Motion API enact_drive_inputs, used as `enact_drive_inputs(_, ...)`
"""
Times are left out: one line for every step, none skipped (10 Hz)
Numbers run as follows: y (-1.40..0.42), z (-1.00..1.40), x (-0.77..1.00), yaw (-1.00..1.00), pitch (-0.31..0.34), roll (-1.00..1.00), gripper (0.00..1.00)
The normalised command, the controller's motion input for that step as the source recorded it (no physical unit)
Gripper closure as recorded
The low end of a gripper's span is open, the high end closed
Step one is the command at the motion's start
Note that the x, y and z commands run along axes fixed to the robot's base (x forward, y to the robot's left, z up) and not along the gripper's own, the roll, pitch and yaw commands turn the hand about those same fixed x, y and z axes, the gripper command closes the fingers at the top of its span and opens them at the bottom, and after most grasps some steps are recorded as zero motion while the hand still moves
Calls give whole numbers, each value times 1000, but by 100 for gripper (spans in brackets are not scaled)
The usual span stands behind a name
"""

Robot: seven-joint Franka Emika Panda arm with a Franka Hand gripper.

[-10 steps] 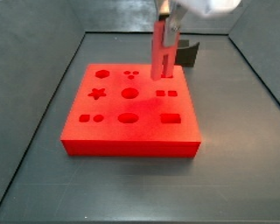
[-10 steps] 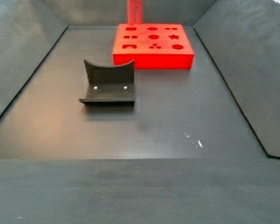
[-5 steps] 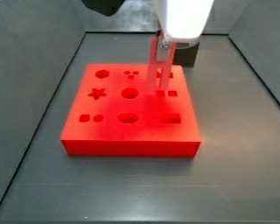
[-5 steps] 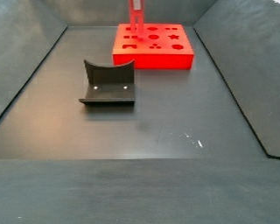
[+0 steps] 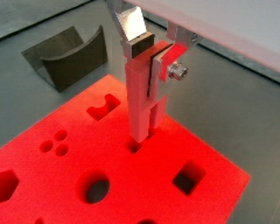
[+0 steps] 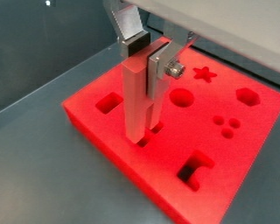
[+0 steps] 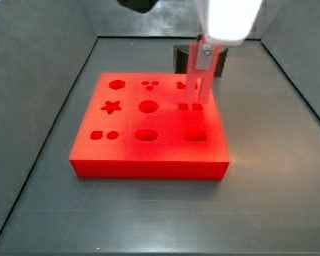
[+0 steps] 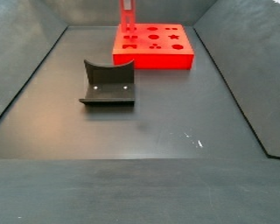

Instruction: Insert the double-square object.

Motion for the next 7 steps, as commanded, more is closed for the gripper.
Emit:
enact_drive_inputs(0, 0, -80, 86, 0, 93, 100)
enact_drive_inputs(0, 0, -46, 71, 0, 133, 100)
enact_drive_inputs(0, 0, -169, 0, 0, 131, 100)
enact_drive_inputs(-11, -14, 0, 0, -13, 74, 100)
enact_drive_inputs(0, -60, 0, 23, -1, 116, 100)
enact_drive_inputs(0, -71, 0, 54, -3, 104, 100)
enact_drive_inputs(0, -117, 100, 103, 0, 123, 100)
